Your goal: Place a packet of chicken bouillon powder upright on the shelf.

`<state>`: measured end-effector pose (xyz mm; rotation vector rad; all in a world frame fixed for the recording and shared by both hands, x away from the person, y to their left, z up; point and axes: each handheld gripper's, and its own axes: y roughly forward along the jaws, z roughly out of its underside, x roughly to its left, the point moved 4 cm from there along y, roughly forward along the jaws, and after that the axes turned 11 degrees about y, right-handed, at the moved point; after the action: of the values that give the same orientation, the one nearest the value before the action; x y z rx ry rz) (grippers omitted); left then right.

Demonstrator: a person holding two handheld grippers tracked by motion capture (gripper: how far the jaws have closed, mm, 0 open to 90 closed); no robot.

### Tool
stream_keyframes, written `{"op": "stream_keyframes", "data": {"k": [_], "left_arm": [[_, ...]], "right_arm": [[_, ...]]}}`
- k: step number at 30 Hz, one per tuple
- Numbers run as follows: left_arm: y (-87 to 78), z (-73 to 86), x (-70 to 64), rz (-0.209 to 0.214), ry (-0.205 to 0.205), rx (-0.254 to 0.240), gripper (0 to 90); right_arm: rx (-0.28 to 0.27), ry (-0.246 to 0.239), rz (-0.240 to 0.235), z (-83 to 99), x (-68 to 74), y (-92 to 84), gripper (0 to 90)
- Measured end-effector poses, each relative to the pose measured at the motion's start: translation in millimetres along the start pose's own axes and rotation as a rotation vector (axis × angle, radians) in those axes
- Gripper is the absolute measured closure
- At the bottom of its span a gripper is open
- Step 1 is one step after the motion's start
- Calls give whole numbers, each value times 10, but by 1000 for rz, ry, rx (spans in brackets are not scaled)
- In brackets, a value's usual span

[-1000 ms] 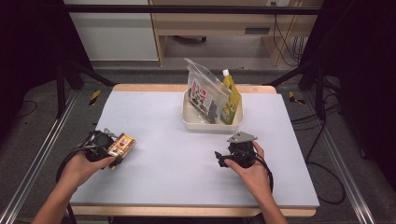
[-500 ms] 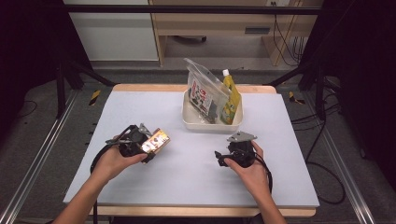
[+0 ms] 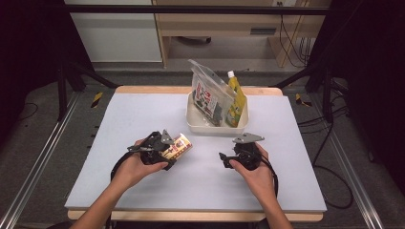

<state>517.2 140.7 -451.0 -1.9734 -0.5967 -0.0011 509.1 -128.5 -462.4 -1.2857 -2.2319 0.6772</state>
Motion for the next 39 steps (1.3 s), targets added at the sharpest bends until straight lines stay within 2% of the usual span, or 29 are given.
{"op": "stream_keyframes", "data": {"k": [3, 7, 9, 10, 11, 12, 14, 17, 23, 25, 31, 39], "left_arm": [[11, -21, -18, -5, 6, -15, 312], [3, -59, -40, -25, 24, -44, 313], [-3, -91, -61, -35, 41, -67, 313], [-3, -91, -61, -35, 41, -67, 313], [-7, -98, -66, -38, 52, -70, 313], [-8, -104, -75, -45, 59, -73, 313], [-16, -113, -89, -51, 61, -80, 313], [-32, -118, -94, -59, 57, -98, 313], [-43, -122, -123, -68, 60, -120, 313], [-33, -122, -141, -68, 65, -128, 313], [-20, -112, -192, -71, 83, -136, 314], [-27, -139, -241, -89, 105, -155, 313]], "right_arm": [[-6, 3, -15, -46, 19, -20, 241], [-16, -5, -43, -193, 74, -64, 261], [-33, -23, -58, -357, 119, -80, 267], [-33, -23, -58, -357, 119, -80, 267], [-51, -31, -72, -487, 162, -81, 278], [-51, -31, -72, -487, 162, -81, 278], [-48, -29, -76, -602, 211, -75, 296], [-40, -18, -101, -711, 276, -29, 294], [-20, -6, -151, -659, 371, 8, 265], [-30, 3, -175, -646, 383, 2, 264], [-32, 32, -247, -618, 461, -9, 304], [-13, 33, -284, -588, 535, 25, 314]]}}
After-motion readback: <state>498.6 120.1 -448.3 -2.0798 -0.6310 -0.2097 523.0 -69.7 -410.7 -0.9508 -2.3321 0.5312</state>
